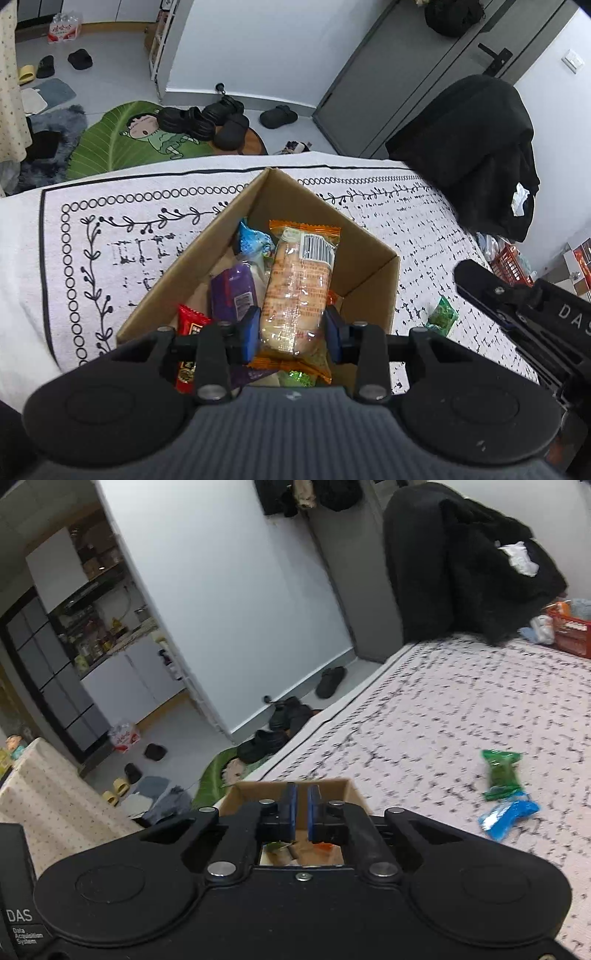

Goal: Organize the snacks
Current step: 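Carry the cracker bar over the box with the left tool while the right tool lifts the bread pack, then release the cracker bar into the box with the left tool while the right tool drops the bread pack in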

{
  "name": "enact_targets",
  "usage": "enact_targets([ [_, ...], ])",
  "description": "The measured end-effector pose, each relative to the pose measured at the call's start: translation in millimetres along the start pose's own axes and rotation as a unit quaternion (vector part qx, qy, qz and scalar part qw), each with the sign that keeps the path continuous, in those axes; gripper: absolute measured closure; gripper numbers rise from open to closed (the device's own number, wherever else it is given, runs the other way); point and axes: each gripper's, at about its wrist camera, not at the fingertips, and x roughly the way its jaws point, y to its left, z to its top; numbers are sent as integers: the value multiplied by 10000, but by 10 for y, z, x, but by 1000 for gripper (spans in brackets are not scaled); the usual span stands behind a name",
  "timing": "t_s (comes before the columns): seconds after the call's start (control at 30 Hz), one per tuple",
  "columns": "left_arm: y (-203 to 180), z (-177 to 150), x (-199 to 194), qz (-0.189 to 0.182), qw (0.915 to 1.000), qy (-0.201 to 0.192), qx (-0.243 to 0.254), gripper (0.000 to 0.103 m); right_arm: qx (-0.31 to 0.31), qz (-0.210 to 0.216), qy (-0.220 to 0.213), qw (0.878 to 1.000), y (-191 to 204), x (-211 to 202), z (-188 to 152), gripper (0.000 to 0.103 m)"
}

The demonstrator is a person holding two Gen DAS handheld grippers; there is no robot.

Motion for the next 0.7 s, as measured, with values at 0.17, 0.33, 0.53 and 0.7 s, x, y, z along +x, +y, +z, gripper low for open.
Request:
enact_targets([
  [0.17, -48, 30, 80, -77, 9999, 75, 69, 67, 362, -311, 226, 9986, -261, -14, 77, 92],
  [0.33, -63, 38, 128, -272, 9995, 125, 19, 56, 658, -669, 745, 9928, -448, 162, -77, 52],
  [0.53, -35, 41, 125, -209, 9997, 107, -66, 53, 1071, -871, 1244, 9826, -633, 363, -261, 50],
  [0.7, -17, 61, 107, -171, 9998, 82, -75, 52, 1221, -887, 1436, 9781, -675, 456, -362, 43],
])
